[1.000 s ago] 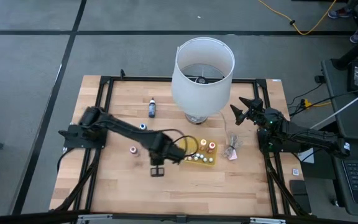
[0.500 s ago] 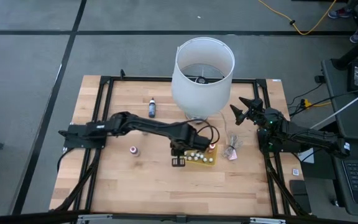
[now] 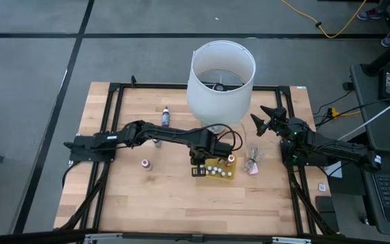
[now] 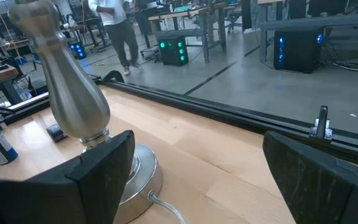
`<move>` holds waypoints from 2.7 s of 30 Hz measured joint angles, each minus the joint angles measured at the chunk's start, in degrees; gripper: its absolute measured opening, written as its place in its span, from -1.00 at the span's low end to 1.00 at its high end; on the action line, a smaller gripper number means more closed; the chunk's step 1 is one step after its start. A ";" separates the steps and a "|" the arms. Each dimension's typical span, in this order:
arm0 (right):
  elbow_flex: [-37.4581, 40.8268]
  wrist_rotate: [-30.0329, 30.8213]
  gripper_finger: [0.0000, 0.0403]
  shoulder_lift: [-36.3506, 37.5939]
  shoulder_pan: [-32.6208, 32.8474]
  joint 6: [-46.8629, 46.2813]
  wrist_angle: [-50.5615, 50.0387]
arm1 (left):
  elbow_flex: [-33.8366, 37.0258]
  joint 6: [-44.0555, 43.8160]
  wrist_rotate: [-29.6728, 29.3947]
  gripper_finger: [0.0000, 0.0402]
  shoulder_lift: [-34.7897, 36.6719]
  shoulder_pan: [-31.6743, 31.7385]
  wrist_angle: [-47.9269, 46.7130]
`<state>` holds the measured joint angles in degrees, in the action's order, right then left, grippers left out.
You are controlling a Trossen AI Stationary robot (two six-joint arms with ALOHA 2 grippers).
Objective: Pick & Place food coloring
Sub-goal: Put the green food coloring bottle into the yellow bin, then put the purple food coloring bottle into the yellow bin
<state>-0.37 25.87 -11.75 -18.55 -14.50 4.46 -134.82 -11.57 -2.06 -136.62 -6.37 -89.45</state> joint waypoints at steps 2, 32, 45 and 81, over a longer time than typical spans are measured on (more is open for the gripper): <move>0.01 0.00 0.77 0.01 -0.01 0.00 -0.02 | -0.01 0.56 -0.39 -0.69 -0.31 0.19 0.11; 0.01 0.00 0.77 -0.01 -0.02 0.00 -0.01 | 1.63 4.90 -0.55 -0.69 -4.13 -1.05 4.90; 0.01 0.00 0.77 -0.01 0.00 0.00 0.00 | 2.33 6.35 -1.43 -0.69 -5.32 -1.65 6.03; 0.01 0.00 0.77 -0.01 0.00 0.00 0.01 | 0.00 2.97 -4.51 0.10 -1.30 -1.75 4.31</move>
<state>-0.36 25.87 -11.76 -18.55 -14.50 4.47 -134.83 -8.60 -6.57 -137.92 -8.12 -85.14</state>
